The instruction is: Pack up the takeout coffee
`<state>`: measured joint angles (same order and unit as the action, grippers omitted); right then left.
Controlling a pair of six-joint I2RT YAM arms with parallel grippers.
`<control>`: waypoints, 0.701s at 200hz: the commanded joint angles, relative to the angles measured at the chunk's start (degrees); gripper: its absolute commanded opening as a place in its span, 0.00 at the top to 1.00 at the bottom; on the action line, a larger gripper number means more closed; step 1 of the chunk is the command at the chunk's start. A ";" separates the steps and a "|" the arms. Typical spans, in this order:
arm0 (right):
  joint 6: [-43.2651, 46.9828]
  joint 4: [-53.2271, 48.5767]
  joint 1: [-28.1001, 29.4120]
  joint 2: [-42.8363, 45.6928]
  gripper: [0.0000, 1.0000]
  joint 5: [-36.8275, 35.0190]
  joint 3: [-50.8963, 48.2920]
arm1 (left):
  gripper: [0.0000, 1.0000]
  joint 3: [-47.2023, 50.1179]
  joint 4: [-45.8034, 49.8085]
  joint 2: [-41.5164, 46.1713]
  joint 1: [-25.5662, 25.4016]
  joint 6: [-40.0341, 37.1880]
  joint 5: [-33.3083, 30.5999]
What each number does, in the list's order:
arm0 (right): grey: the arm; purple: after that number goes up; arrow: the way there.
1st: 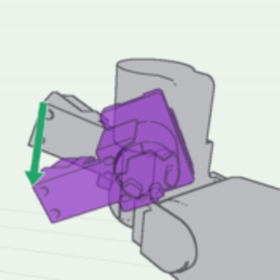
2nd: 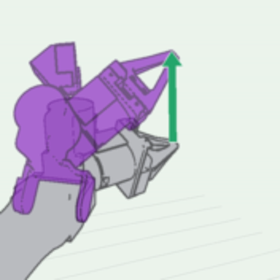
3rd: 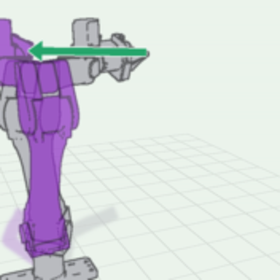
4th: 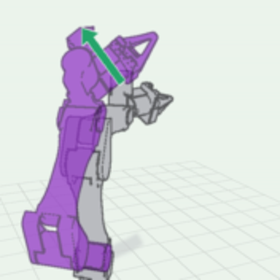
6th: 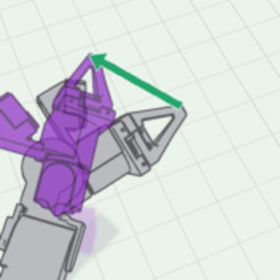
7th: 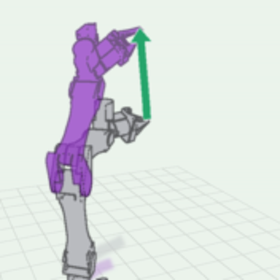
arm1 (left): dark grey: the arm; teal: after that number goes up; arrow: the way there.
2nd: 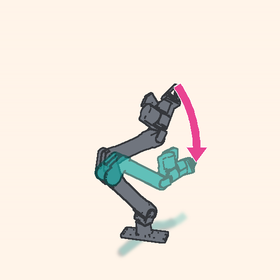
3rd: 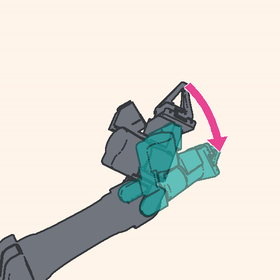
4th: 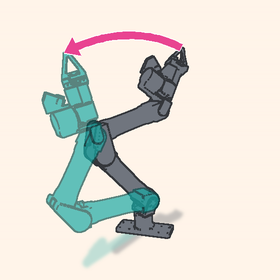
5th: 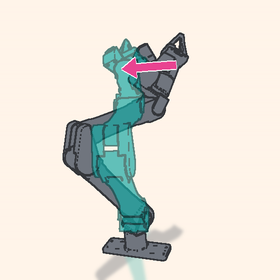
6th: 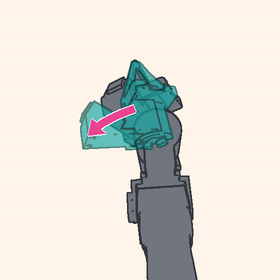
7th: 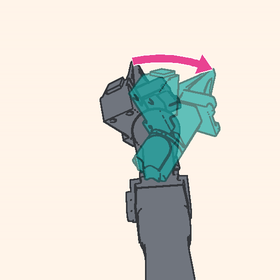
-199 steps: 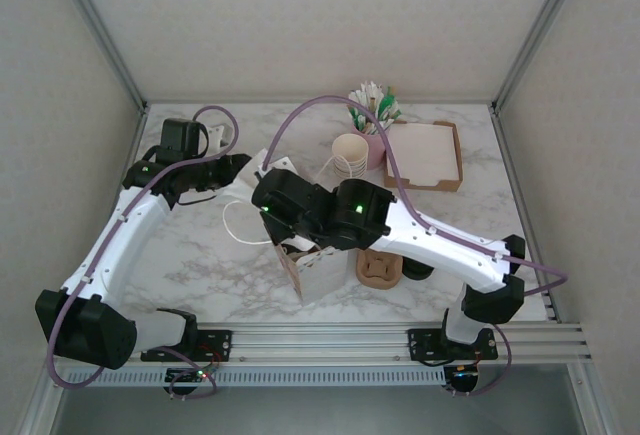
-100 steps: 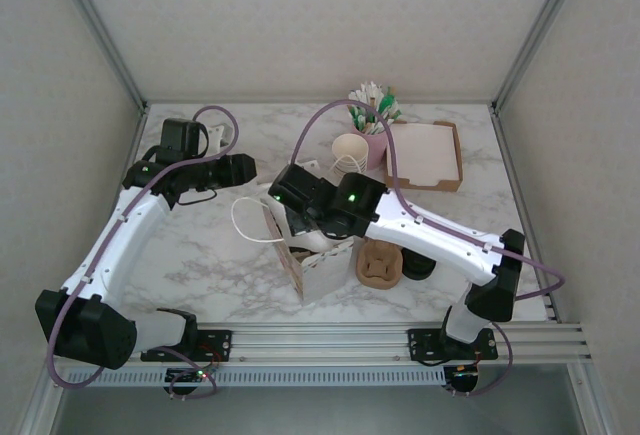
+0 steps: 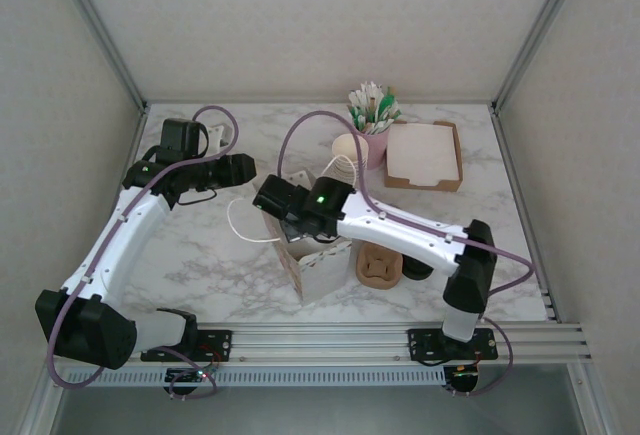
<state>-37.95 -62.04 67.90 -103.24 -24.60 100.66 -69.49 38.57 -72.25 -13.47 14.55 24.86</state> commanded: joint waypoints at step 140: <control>20.34 16.17 1.18 28.40 0.31 -17.54 -5.74 | 0.21 5.54 -7.88 8.03 -0.42 1.80 -7.71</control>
<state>-25.87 -54.83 68.69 -82.65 -31.92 100.57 -66.32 35.38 -67.68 -13.52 14.76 21.58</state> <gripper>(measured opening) 0.674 0.763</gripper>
